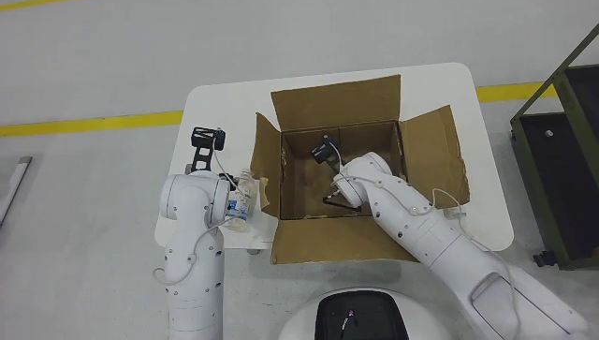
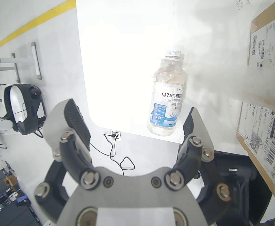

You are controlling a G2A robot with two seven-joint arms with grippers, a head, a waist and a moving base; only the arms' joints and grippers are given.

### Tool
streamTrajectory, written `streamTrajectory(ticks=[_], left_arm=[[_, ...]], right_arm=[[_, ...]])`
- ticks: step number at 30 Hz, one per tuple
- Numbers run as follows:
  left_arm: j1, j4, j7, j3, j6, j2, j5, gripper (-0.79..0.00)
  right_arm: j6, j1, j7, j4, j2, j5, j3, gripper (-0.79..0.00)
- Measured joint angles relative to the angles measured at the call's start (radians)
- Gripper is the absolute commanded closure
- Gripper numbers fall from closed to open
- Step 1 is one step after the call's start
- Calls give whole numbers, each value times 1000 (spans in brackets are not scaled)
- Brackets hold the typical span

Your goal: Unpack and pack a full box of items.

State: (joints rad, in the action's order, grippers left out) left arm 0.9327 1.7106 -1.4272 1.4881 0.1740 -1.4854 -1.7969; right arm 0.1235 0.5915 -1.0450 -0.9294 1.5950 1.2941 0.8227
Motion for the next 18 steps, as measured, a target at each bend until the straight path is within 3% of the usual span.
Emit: streamTrajectory(ticks=[9, 14, 18], left_arm=[[0, 0, 0, 0, 0, 0, 0, -785], [0, 0, 0, 0, 0, 0, 0, -785], [0, 0, 0, 0, 0, 0, 0, -785]], right_arm=[[-40, 92, 57, -234, -41, -82, 165, 0], [-188, 249, 143, -470, -85, -254, 364, 0], [-310, 347, 188, -558, -106, -438, 497, 0]])
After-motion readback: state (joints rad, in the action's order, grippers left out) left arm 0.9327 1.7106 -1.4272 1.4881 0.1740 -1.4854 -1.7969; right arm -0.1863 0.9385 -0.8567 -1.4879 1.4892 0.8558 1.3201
